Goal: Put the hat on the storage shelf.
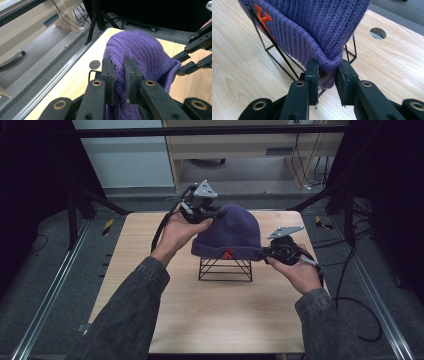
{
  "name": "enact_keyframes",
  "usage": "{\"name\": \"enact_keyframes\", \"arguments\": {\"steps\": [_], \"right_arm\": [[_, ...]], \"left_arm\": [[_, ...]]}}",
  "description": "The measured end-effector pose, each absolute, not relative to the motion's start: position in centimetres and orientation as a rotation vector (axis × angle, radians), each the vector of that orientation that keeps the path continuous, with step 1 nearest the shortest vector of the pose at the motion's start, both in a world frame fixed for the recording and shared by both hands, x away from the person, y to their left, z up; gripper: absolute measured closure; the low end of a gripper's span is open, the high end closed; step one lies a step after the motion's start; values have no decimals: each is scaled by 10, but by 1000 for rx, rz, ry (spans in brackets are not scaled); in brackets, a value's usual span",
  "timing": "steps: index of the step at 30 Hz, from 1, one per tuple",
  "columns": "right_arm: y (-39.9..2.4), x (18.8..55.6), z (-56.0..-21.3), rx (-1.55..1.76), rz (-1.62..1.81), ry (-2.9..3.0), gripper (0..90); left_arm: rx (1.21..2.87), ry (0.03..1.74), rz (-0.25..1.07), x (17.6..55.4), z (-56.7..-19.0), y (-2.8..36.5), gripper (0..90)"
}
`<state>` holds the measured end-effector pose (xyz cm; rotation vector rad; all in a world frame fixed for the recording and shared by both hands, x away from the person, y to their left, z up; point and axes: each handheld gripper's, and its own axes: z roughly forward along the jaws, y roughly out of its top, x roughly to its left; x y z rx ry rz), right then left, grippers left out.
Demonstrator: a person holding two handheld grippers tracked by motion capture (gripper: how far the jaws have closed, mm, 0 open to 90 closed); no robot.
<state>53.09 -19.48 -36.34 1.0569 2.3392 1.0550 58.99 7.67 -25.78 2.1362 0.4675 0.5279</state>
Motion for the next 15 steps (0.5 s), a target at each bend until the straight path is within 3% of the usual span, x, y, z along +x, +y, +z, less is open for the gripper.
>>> {"name": "enact_keyframes", "arguments": {"steps": [15], "right_arm": [[-194, 531, -370, 1060, 1053, 2339, 723]], "left_arm": [[2131, 476, 518, 589, -266, 78, 799]]}}
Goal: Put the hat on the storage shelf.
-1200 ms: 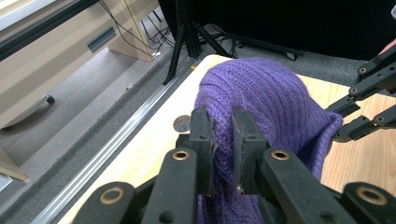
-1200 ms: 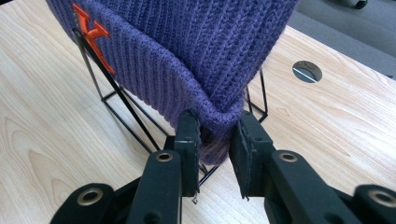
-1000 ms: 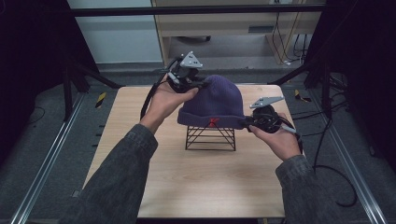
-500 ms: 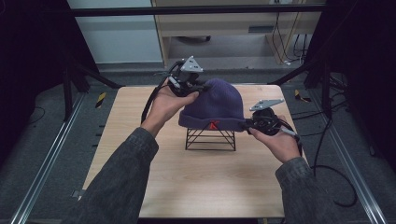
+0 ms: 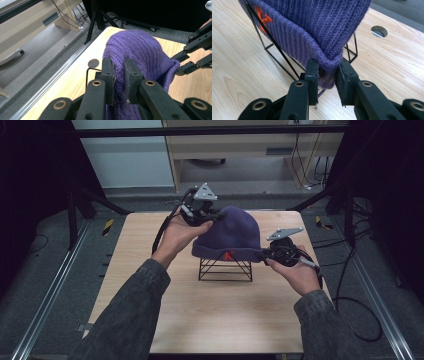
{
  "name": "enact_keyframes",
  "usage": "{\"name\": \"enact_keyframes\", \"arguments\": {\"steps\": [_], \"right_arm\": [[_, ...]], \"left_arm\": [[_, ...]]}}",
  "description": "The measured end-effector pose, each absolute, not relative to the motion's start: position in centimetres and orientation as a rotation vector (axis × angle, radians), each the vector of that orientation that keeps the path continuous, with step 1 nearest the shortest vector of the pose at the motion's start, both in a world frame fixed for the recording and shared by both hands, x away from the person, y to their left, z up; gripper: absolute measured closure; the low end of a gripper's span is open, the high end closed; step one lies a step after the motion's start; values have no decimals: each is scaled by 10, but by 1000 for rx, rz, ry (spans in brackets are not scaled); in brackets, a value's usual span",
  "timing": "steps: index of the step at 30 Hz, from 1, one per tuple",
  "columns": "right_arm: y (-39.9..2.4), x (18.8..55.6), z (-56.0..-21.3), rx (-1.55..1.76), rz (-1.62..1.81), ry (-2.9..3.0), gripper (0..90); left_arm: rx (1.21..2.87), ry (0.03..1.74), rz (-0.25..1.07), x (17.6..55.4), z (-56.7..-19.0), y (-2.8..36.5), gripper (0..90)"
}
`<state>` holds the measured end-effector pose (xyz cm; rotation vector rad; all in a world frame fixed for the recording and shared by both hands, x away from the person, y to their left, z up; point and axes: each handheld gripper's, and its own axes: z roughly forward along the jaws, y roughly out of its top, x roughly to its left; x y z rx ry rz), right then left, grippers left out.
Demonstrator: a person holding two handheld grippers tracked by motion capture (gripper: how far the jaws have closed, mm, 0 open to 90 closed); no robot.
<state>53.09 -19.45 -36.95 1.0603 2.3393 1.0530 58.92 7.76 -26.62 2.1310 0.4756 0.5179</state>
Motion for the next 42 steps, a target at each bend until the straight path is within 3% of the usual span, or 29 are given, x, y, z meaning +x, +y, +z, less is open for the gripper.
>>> {"name": "enact_keyframes", "arguments": {"steps": [42], "right_arm": [[-180, 533, -388, 1048, 990, 2380, 711]], "left_arm": [[2140, 490, 503, 581, -291, 93, 798]]}}
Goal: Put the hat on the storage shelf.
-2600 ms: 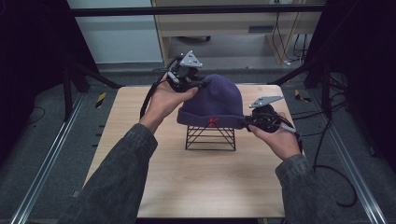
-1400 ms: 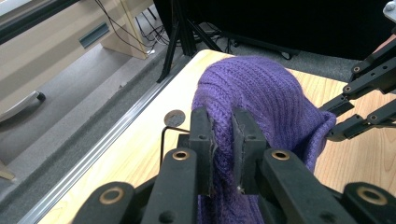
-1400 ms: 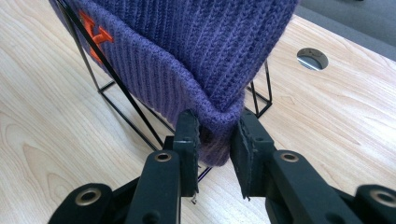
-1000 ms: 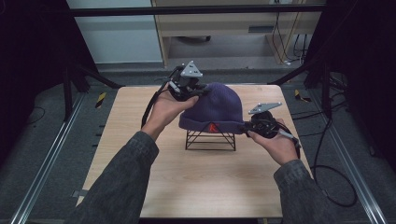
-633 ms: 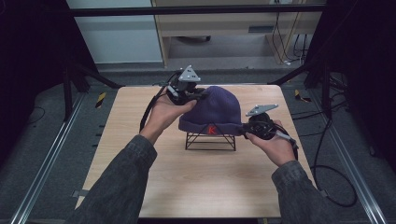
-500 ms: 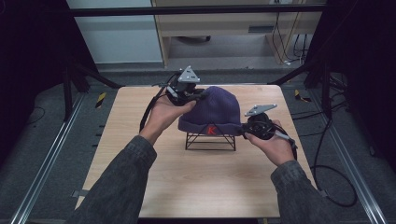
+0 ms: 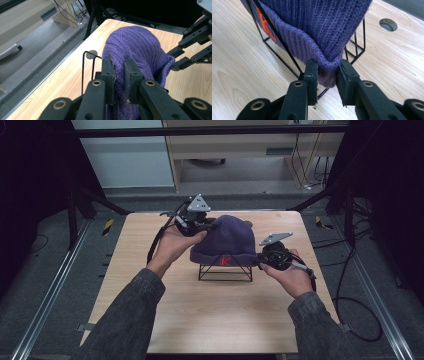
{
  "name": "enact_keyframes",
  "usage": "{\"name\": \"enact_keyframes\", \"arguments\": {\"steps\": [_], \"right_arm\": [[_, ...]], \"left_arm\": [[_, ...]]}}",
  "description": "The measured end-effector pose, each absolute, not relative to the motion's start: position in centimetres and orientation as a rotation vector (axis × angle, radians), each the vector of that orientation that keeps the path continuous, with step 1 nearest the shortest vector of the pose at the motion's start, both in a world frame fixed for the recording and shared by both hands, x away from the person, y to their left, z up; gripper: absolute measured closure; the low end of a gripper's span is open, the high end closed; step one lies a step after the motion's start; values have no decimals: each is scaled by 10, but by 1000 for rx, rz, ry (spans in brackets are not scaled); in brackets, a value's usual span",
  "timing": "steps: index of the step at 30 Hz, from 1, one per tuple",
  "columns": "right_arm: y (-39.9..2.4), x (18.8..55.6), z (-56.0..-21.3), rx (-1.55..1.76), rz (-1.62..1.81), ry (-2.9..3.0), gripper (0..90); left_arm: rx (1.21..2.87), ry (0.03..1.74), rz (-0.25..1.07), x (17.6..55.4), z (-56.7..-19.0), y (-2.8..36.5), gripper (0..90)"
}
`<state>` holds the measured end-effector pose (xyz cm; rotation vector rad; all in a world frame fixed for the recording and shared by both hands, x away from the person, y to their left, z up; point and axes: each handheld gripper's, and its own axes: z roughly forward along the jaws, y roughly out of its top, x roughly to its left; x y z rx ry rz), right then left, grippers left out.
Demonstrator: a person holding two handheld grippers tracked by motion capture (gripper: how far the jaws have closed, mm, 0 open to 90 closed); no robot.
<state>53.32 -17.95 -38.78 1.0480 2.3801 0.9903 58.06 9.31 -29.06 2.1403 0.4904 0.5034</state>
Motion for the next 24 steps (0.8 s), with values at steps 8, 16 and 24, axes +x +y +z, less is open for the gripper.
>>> {"name": "enact_keyframes", "arguments": {"steps": [8, 16, 24], "right_arm": [[-179, 534, -389, 1052, 983, 2386, 711], [-180, 534, -396, 1065, 989, 2388, 711], [-178, 534, -402, 1073, 982, 2398, 710]], "left_arm": [[2145, 489, 501, 580, -292, 93, 798], [2145, 499, 489, 580, -301, 95, 798], [2148, 501, 477, 578, -307, 98, 797]]}}
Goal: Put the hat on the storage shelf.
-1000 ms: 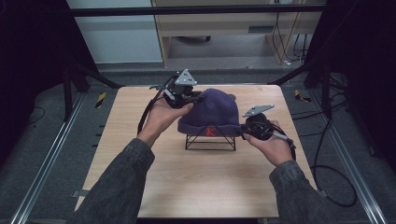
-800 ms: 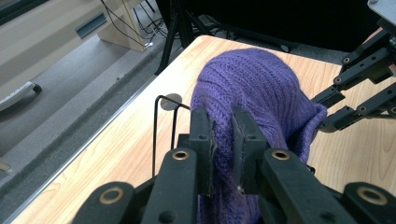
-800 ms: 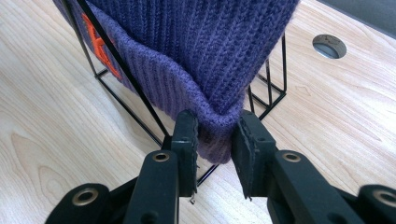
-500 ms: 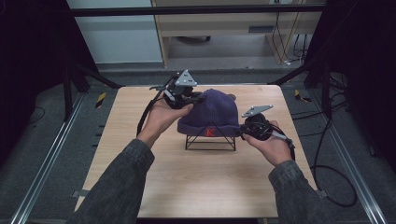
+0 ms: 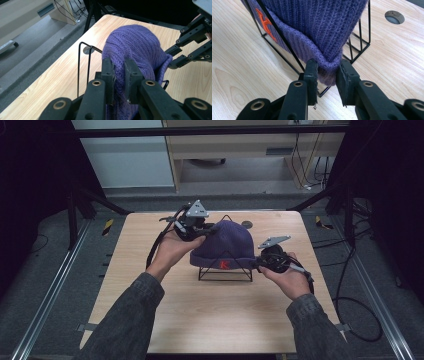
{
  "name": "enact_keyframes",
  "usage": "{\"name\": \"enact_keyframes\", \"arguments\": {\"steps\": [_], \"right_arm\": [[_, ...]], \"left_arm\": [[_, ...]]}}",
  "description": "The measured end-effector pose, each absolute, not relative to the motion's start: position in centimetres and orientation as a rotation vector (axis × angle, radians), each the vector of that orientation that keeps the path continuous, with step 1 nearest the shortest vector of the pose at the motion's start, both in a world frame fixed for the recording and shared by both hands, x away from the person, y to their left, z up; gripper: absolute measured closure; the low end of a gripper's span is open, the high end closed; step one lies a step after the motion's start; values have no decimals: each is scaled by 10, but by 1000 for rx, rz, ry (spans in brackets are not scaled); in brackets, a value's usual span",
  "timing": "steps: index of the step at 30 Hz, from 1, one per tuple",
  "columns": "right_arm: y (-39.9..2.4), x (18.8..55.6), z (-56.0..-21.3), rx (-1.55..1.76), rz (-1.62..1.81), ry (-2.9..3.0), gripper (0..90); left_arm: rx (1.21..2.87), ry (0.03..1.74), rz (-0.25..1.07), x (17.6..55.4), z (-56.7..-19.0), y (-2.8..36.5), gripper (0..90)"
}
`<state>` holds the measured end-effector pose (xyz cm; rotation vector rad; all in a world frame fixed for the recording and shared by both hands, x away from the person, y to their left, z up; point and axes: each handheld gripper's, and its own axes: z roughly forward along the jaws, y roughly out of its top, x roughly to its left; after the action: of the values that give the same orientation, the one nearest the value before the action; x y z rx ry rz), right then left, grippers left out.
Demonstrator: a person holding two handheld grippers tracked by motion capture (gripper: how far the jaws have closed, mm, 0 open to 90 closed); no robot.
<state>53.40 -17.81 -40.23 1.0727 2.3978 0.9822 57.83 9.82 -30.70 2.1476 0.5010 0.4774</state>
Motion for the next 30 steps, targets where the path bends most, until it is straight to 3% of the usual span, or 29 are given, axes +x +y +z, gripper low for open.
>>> {"name": "enact_keyframes", "arguments": {"steps": [30], "right_arm": [[-180, 533, -425, 1107, 938, 2430, 731]], "left_arm": [[2176, 504, 434, 573, -331, 100, 794]]}}
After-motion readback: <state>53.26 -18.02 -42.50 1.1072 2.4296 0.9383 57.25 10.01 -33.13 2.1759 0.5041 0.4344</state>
